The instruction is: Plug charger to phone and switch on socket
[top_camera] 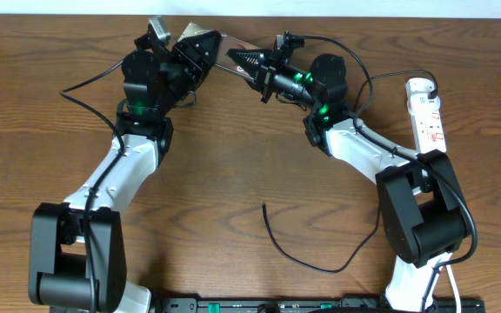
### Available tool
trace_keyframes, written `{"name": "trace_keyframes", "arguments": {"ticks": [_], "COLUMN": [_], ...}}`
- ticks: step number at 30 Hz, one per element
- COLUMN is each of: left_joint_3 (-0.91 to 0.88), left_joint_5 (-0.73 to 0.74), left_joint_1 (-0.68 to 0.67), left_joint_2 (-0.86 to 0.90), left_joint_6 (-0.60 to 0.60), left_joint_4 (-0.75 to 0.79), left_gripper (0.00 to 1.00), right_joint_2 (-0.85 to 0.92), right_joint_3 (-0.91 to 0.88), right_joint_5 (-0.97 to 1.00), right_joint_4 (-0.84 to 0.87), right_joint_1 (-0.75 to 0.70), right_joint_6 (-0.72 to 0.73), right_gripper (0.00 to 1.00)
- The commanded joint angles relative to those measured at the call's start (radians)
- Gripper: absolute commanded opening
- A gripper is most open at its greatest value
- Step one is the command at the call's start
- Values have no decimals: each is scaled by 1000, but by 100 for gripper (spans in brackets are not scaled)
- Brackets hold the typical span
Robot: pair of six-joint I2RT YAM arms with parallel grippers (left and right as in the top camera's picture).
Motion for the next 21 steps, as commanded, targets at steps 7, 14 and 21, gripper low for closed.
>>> {"name": "trace_keyframes", "arguments": {"ticks": [7,14,21], "left_joint_3": [8,8,8], "left_joint_5": [15,16,39], "left_joint_1": [-5,-5,-4], "left_joint_2": [-15,-15,-15], "left_joint_6": [27,27,27], "left_joint_4": [17,16,16], "left_gripper": [8,7,7], "right_joint_2": [-7,-7,-7], "right_joint_3": [14,14,14], "right_joint_5": [-63,-86,-97], "right_joint_4": [-2,-3,-5], "right_joint_1": [15,16,16], "right_joint_6": [-32,-51,-70], "right_gripper": [1,1,1]}}
